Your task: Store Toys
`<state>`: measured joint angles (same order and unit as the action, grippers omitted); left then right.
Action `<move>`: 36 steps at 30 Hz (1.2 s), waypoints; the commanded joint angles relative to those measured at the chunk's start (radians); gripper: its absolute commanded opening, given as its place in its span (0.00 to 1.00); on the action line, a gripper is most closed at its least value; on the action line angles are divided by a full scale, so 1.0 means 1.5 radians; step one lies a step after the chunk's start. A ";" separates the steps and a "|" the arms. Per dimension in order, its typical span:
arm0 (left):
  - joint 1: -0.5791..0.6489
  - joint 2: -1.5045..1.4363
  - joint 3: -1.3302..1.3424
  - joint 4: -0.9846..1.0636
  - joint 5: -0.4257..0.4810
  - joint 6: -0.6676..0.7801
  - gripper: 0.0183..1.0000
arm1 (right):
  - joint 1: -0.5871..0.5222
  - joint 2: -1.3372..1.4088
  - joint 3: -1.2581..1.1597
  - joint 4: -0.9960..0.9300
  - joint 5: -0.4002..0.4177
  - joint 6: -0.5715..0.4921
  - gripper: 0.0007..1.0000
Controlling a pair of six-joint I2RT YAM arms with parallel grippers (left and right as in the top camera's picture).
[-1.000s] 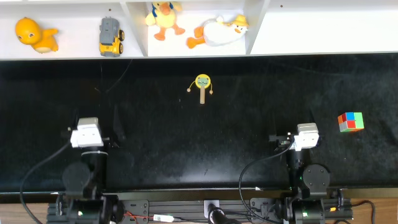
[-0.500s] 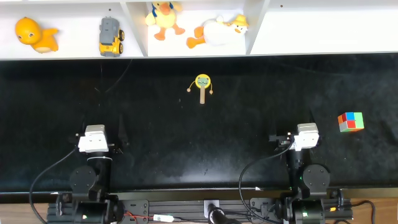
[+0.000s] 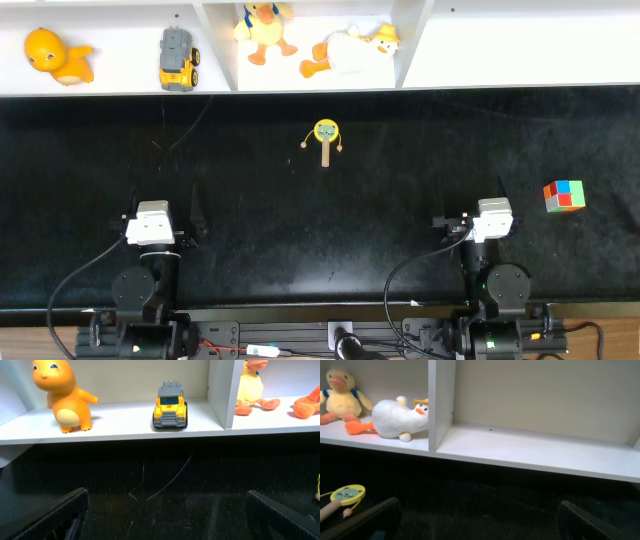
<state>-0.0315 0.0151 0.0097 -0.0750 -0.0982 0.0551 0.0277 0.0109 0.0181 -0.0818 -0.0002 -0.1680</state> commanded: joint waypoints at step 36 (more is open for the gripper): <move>-0.003 -0.008 -0.001 -0.001 0.000 -0.002 1.00 | 0.343 0.889 0.647 -0.483 0.138 0.447 1.00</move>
<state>-0.0315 0.0132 0.0093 -0.0750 -0.0978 0.0551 0.5022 1.2549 0.9127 -0.8104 0.2146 0.4706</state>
